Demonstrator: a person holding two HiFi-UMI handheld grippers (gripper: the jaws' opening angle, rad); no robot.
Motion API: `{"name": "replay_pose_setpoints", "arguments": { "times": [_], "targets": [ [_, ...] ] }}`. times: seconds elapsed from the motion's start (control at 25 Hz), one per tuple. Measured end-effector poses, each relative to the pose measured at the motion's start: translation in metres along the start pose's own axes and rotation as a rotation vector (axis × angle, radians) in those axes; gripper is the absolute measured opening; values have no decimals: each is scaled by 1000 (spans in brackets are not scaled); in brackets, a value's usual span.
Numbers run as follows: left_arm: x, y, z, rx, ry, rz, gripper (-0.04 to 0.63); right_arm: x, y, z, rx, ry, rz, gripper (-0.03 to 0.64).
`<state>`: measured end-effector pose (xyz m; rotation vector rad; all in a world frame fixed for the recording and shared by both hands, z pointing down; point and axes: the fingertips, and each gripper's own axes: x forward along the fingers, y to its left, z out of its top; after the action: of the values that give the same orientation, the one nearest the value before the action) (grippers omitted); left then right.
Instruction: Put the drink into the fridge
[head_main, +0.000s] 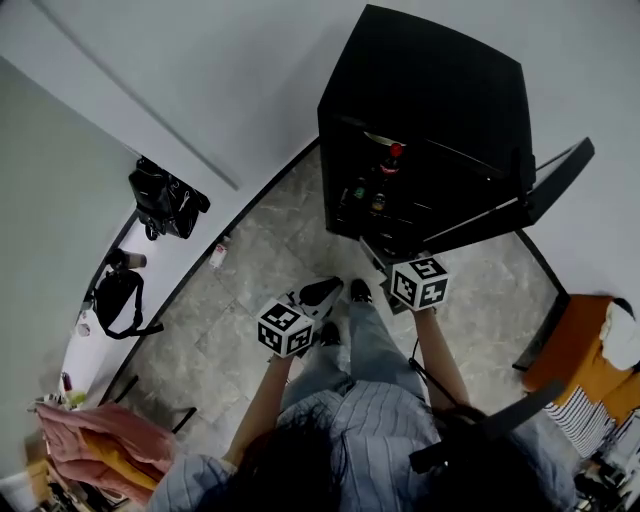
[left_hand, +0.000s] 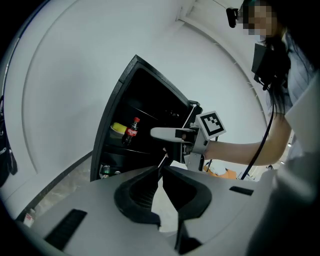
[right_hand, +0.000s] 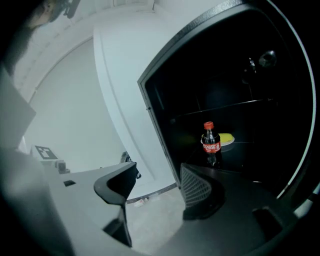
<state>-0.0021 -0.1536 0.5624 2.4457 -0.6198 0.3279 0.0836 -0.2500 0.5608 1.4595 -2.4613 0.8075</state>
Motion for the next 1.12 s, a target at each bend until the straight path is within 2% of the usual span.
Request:
{"name": "replay_pose_setpoints", "arguments": {
  "times": [0.12,0.36,0.64,0.92,1.12],
  "targets": [
    [-15,-5,5,33,0,-1,29,-17,19,3,-1,-31,-4,273],
    [-43,-15,14,53,-41,2,29,-45,49,4,27,-83,-13,220],
    [-63,-37,9,87,-63,-28,29,-76,84,-4,45,-137,-26,170],
    [-77,-54,5,112,-74,-69,29,-100,105,-19,64,-154,-62,141],
    [-86,-60,3,98,-96,-81,29,-113,115,-29,72,-147,-82,130]
  ]
}}
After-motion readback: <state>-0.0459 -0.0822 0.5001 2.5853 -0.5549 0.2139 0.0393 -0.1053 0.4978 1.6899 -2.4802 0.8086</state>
